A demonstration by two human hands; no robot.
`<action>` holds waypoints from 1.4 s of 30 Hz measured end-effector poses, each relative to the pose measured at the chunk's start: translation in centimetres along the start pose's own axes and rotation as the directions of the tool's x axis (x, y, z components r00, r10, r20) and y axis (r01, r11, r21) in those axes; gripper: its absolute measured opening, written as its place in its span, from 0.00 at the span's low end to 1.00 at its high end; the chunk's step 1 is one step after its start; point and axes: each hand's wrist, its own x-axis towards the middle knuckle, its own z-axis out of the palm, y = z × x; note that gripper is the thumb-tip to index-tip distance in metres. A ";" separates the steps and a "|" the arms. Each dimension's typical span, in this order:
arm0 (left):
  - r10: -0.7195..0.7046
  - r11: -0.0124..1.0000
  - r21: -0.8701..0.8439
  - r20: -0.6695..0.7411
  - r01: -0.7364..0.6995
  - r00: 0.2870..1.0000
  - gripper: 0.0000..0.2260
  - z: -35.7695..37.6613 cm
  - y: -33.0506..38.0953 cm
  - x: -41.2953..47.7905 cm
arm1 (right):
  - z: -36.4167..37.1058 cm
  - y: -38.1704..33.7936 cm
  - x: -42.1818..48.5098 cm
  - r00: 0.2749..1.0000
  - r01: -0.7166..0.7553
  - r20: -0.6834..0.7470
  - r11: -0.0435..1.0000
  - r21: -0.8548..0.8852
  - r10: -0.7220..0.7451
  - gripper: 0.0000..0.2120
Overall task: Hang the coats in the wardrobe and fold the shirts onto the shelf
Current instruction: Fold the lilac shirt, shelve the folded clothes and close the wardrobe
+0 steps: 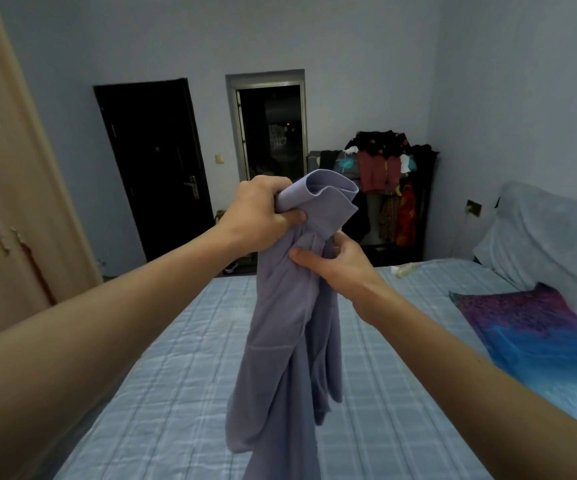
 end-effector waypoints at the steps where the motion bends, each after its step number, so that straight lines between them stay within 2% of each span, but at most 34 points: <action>1: -0.004 1.000 -0.008 -0.003 0.004 1.000 0.07 -0.1 0.0 -0.1 | 0.1 0.0 0.0 1.000 0.010 -0.005 1.000 -0.013 -0.010 0.27; 5: -0.038 0.998 -0.041 -0.027 0.037 0.999 0.09 -0.6 -0.2 -0.5 | 0.3 0.5 -0.4 0.991 0.075 -0.098 0.985 -0.158 -0.091 0.23; 7: -0.068 0.995 -0.076 -0.047 0.065 0.997 0.09 -1.1 -0.5 -0.7 | 0.2 1.1 -0.9 0.971 0.145 -0.159 0.970 -0.196 -0.177 0.21; 10: -0.098 0.989 -0.115 -0.077 0.089 0.992 0.09 -1.8 -0.9 -0.7 | 0.1 1.9 -1.7 0.949 0.244 -0.142 0.940 -0.239 -0.282 0.16; 12: -0.100 0.986 -0.139 -0.087 0.087 0.991 0.10 -2.1 -0.9 -0.8 | 0.4 2.3 -2.1 0.964 0.217 -0.103 0.948 -0.232 -0.245 0.15; 16: -0.091 0.984 -0.163 -0.081 0.077 0.993 0.12 -1.9 -0.9 -1.1 | 1.2 2.6 -2.7 0.987 0.147 -0.041 0.970 -0.191 -0.158 0.18; 19: -0.093 0.984 -0.161 -0.080 0.079 0.992 0.12 -1.8 -1.1 -1.4 | 1.5 2.9 -2.7 0.985 0.171 0.011 0.966 -0.193 -0.172 0.09; 22: -0.094 0.983 -0.168 -0.082 0.079 0.992 0.12 -2.3 -1.6 -1.5 | 1.3 3.5 -2.6 0.984 0.175 -0.002 0.963 -0.204 -0.179 0.03; 26: -0.091 0.978 -0.193 -0.069 0.076 0.993 0.13 -3.3 -2.7 -1.7 | 0.3 3.8 -2.5 0.974 0.210 -0.045 0.958 -0.193 -0.223 0.04; 30: -0.065 0.962 -0.266 -0.031 0.054 0.997 0.14 -4.2 -3.6 -2.1 | -1.1 3.3 -1.9 0.940 0.308 -0.080 0.926 -0.219 -0.332 0.05; 34: -0.001 0.950 -0.313 -0.037 -0.011 0.999 0.14 -5.3 -3.4 -2.1 | -2.8 2.3 -1.0 0.907 0.409 -0.023 0.891 -0.198 -0.421 0.09; 36: 0.008 0.946 -0.323 -0.055 -0.026 0.998 0.13 -5.6 -3.2 -1.9 | -3.0 2.6 -1.1 0.912 0.408 0.041 0.894 -0.185 -0.407 0.09; 39: 0.009 0.937 -0.346 -0.078 -0.036 0.997 0.12 -5.7 -2.8 -1.7 | -2.5 4.7 -2.0 0.920 0.390 0.143 0.883 -0.261 -0.364 0.12; 42: 0.008 0.938 -0.345 -0.067 -0.030 0.998 0.12 -5.5 -2.5 -1.6 | -1.5 7.0 -3.0 0.949 0.291 0.190 0.932 -0.214 -0.253 0.14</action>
